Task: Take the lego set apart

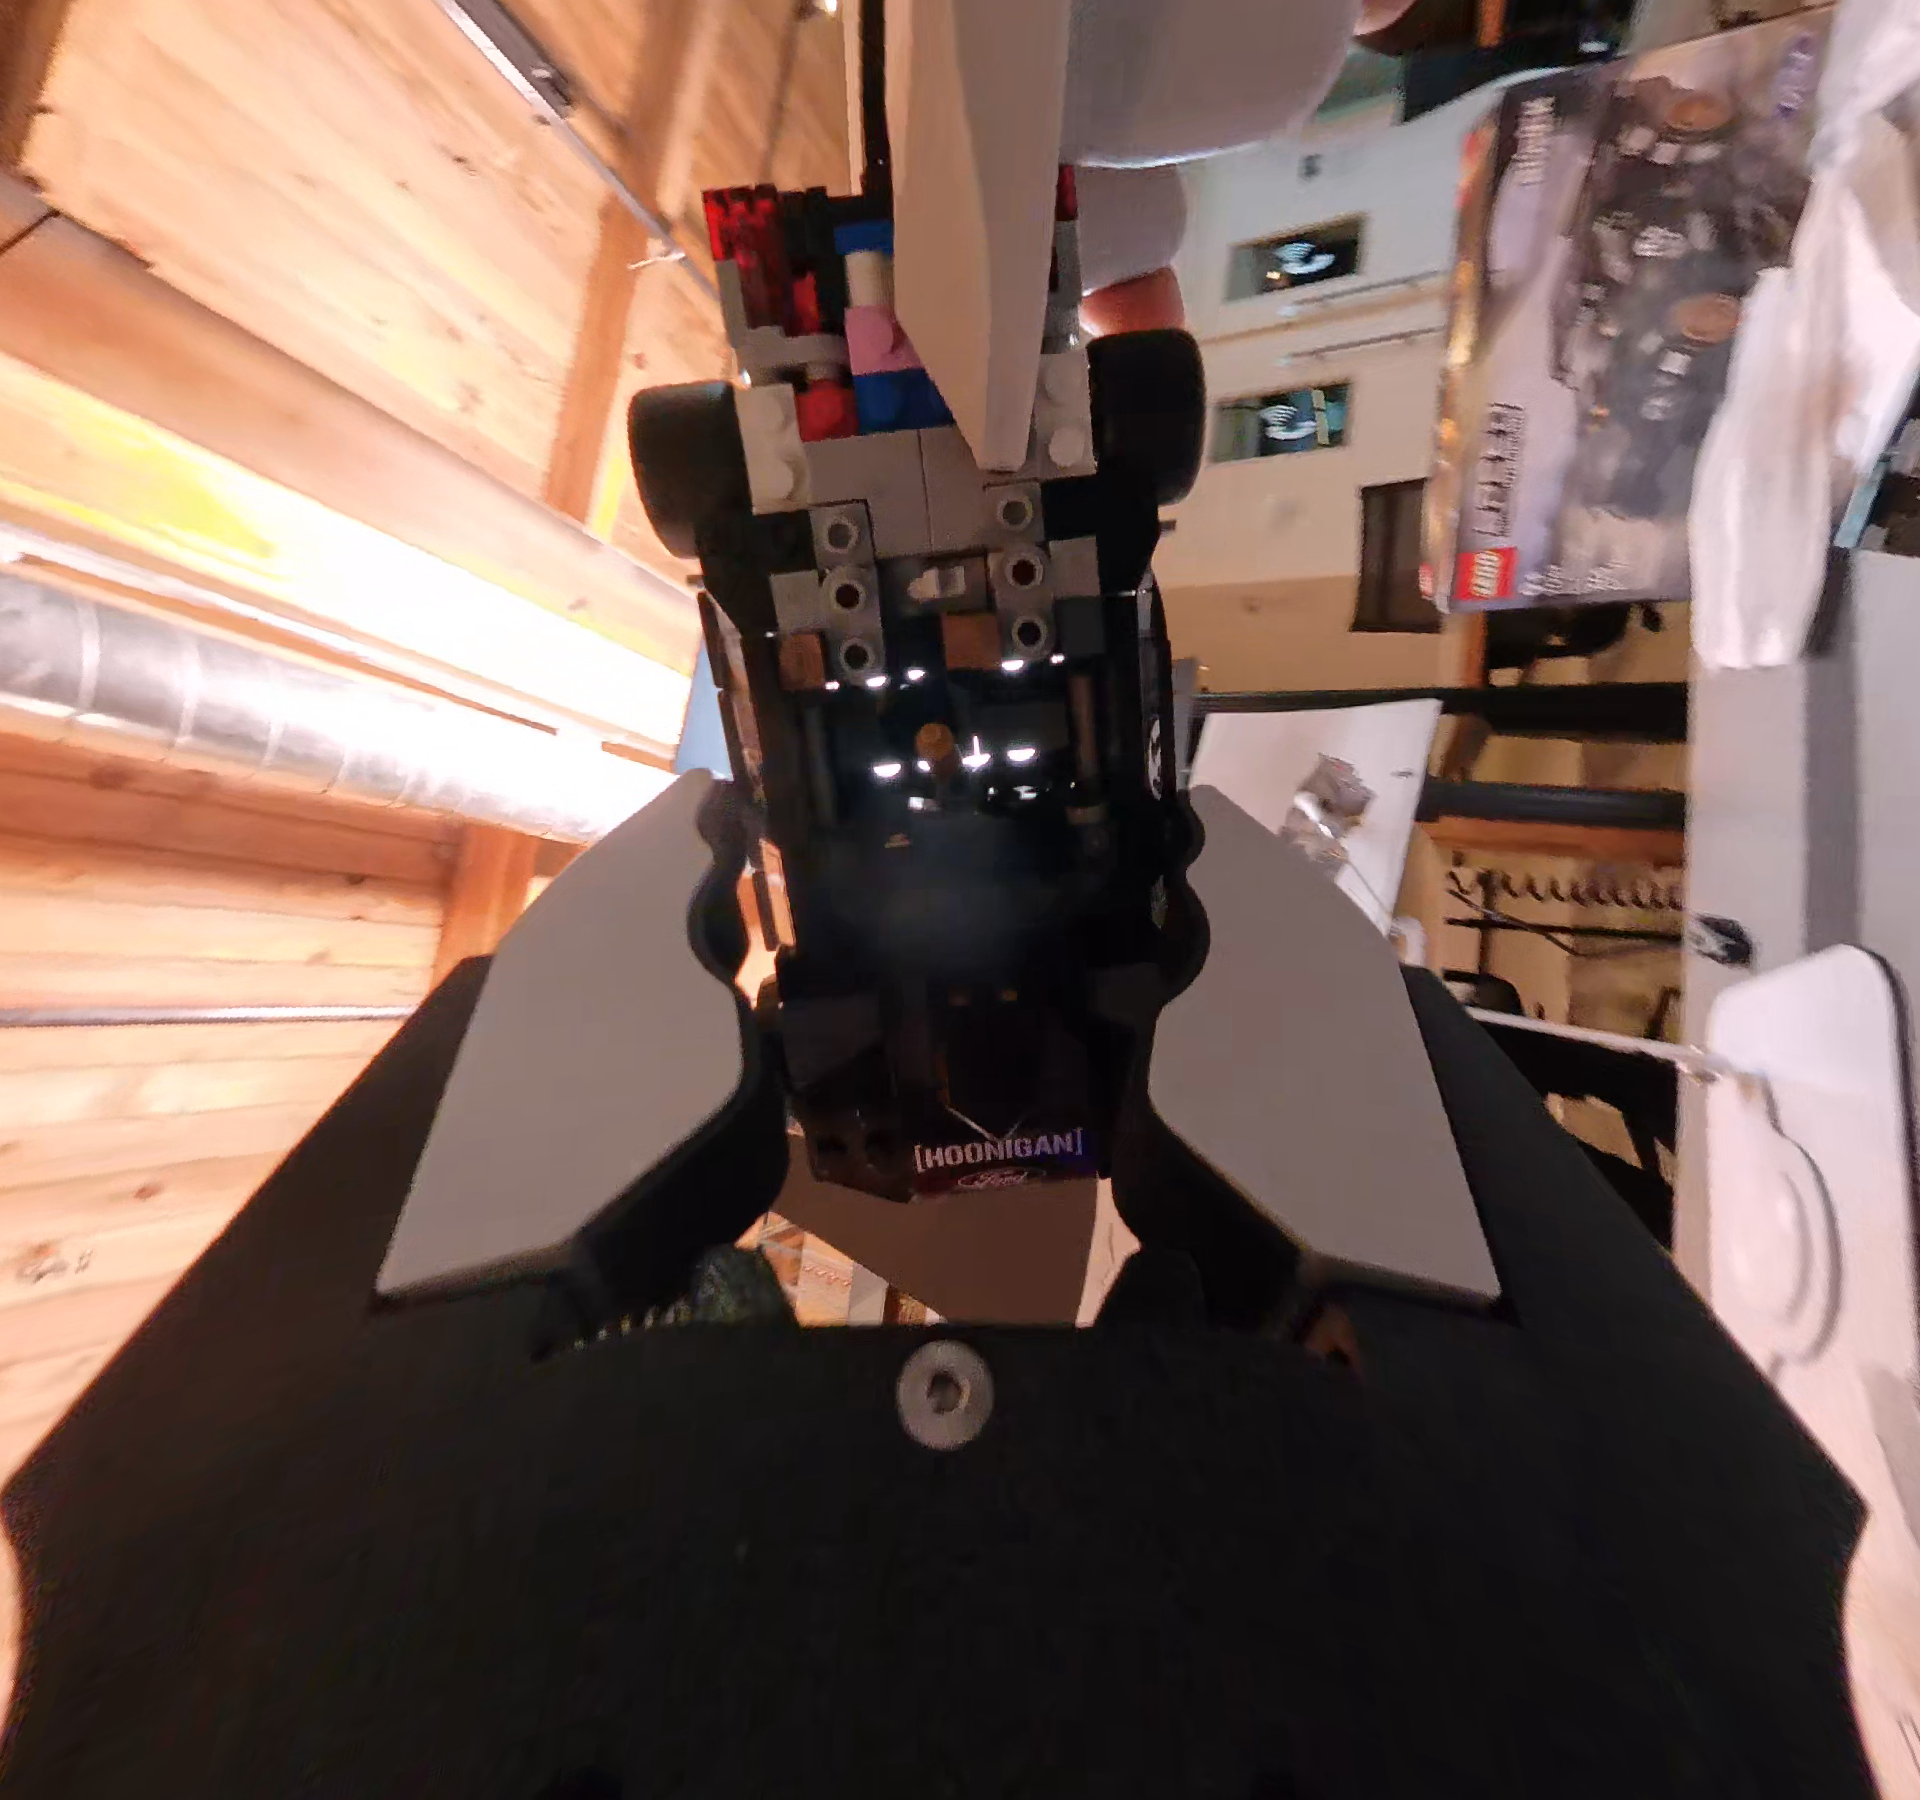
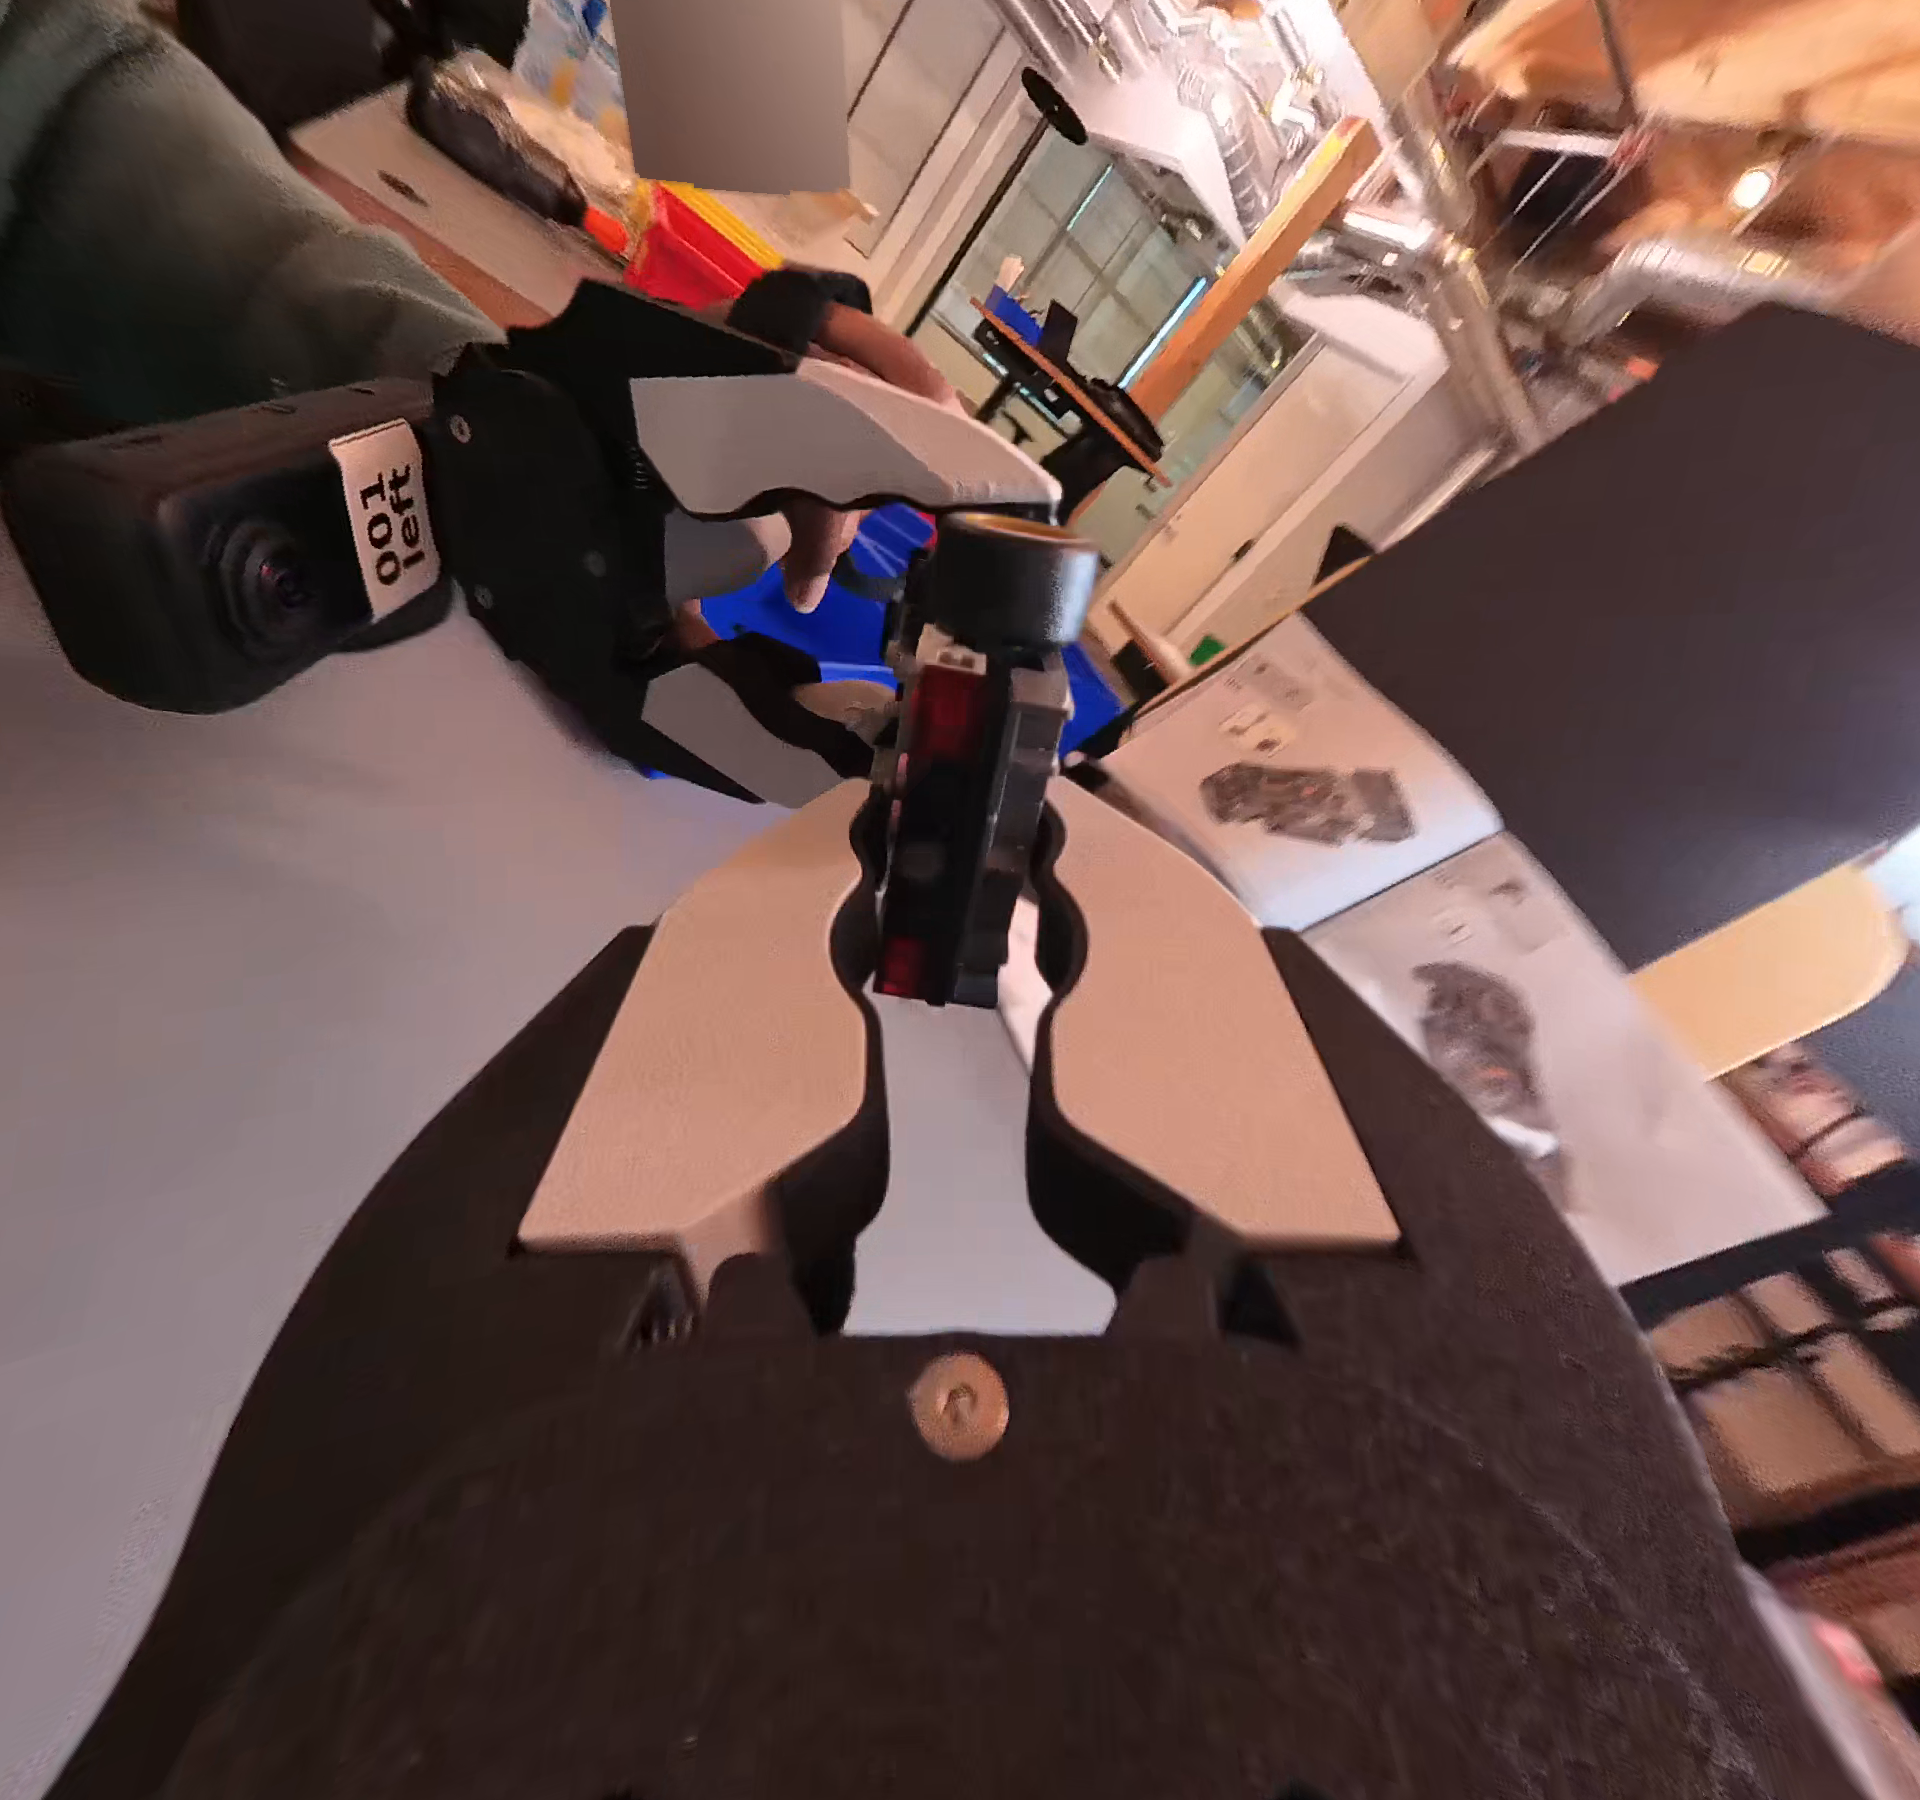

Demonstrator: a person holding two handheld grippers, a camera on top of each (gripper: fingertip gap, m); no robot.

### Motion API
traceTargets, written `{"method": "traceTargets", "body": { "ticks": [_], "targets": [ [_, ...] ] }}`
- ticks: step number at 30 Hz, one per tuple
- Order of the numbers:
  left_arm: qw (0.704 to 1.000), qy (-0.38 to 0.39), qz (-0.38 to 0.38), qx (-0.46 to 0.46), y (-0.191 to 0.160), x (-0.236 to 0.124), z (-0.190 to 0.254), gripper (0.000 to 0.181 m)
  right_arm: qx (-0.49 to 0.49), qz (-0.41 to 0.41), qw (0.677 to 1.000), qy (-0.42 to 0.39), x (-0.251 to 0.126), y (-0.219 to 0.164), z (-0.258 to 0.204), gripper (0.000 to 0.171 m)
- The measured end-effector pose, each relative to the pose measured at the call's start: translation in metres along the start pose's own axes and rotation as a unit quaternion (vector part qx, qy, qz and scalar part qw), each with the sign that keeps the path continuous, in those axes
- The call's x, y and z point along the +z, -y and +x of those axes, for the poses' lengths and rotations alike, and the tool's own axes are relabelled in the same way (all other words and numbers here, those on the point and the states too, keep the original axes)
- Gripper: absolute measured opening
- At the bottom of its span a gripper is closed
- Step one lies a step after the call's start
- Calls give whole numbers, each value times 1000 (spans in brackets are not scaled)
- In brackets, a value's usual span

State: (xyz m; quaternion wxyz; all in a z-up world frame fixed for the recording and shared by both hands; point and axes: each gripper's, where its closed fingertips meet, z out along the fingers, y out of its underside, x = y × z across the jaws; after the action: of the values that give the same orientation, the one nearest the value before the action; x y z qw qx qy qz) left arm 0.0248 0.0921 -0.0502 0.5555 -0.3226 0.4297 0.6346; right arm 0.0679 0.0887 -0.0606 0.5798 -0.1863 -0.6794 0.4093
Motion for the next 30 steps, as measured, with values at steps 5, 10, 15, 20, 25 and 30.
{"method": "traceTargets", "body": {
  "ticks": [5, 10, 15, 20, 25, 30],
  "targets": [
    [997, 73, -2, -8, -10, 13, -30, 76, -91, 1, 995, -36, 7, 24, 19, 26],
    [995, 91, -5, -29, -19, 22, -36, 74, -134, -20, 990, -42, 13, 29, 34, 25],
    [993, 7, -28, -110, -31, 13, -6, 84, -122, -76, 989, -30, 16, -1, 32, 23],
    [979, -80, -49, -179, -37, -15, 26, 86, -197, -136, 970, -41, 19, -41, 20, 23],
    [962, -138, -87, -221, -51, -40, 52, 81, -375, -173, 909, -65, 19, -61, 13, 23],
    [928, -200, -111, -295, -48, -58, 81, 75, -366, -226, 899, 81, 14, -92, -21, 23]
  ]
}}
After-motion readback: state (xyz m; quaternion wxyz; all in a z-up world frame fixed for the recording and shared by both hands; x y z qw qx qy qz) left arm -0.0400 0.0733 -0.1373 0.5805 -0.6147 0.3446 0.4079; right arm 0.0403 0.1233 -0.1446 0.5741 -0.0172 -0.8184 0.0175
